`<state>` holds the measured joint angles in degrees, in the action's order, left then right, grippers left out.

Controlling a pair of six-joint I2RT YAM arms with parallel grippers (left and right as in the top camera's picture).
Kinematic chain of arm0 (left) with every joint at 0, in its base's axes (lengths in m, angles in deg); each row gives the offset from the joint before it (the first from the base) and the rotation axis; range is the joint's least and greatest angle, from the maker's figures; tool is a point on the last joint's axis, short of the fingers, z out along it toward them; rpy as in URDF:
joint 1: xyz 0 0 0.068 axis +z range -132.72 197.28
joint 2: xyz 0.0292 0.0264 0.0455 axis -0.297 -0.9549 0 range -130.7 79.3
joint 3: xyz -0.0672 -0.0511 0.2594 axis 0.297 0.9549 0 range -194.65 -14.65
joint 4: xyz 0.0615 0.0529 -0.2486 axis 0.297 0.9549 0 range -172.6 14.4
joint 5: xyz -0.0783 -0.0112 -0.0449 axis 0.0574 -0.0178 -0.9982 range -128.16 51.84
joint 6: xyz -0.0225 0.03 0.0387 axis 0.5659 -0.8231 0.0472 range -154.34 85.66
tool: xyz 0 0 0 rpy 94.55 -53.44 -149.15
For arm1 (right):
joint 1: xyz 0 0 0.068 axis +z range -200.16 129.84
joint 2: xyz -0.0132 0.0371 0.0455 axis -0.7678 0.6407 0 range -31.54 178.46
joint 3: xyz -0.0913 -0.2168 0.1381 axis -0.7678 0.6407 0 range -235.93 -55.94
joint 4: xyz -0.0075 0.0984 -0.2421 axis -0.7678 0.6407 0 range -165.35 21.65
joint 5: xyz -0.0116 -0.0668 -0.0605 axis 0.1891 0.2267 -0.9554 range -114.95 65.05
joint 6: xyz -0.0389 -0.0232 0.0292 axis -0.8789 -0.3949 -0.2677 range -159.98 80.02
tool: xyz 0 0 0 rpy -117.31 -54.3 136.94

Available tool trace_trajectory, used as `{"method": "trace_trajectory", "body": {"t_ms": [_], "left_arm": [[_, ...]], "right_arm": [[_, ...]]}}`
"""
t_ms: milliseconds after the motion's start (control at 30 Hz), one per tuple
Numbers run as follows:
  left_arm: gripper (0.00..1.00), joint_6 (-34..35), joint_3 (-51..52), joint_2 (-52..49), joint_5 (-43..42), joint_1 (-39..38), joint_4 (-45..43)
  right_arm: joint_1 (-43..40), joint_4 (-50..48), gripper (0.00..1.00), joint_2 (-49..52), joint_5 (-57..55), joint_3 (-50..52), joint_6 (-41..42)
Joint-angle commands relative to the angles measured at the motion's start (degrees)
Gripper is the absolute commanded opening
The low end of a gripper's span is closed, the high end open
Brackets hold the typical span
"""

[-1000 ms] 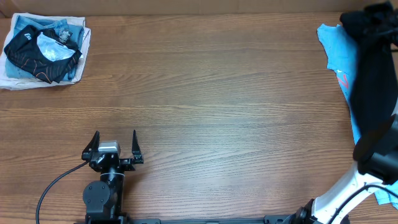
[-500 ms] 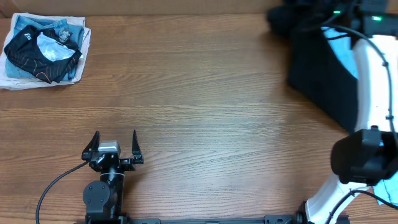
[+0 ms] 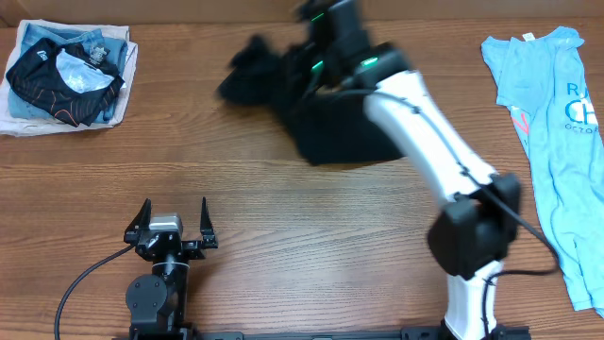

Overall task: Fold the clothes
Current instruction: 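Drag the black shirt leftward to the table center, release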

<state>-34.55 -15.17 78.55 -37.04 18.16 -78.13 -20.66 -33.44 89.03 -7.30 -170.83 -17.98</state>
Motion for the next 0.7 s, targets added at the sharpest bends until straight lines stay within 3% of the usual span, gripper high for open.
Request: {"method": "trace_trajectory", "body": {"t_ms": [0, 67, 200, 267, 300, 333, 367, 567, 667], "left_arm": [[1.0, -1.1, 0.2, 0.5, 0.3, 0.6, -0.2], [1.0, -1.1, 0.2, 0.5, 0.3, 0.6, -0.2], [1.0, -1.1, 0.2, 0.5, 0.3, 0.6, -0.2], [1.0, -1.1, 0.2, 0.5, 0.3, 0.6, -0.2], [1.0, -1.1, 0.2, 0.5, 0.3, 0.6, -0.2], [1.0, -1.1, 0.2, 0.5, 0.3, 0.6, -0.2], [1.0, -1.1, 0.2, 0.5, 0.3, 0.6, -0.2], [1.0, -1.1, 0.2, 0.5, 0.3, 0.6, -0.2], [1.0, -1.1, 0.2, 0.5, 0.3, 0.6, -0.2]], "right_arm": [[3.5, 0.0, 0.11, 0.7, -2.2, 0.2, 1.2], [5.1, 0.7, 0.07, 0.3, -3.7, -0.2, 1.2], [6.0, 3.4, 0.08, -0.9, -4.8, -1.4, 0.9], [5.7, 5.1, 0.26, -1.8, -4.8, -2.0, 0.7], [5.4, 5.7, 0.45, -2.3, -4.8, -2.3, 0.5], [5.0, 6.2, 0.73, -2.7, -5.1, -2.3, 0.5], [4.6, 6.6, 0.86, -3.3, -5.3, -2.3, 0.2], [-2.2, 11.7, 1.0, -7.7, -9.1, -2.3, -2.5], [-8.8, 17.1, 1.0, -9.4, -11.9, -2.3, -2.5]]}}
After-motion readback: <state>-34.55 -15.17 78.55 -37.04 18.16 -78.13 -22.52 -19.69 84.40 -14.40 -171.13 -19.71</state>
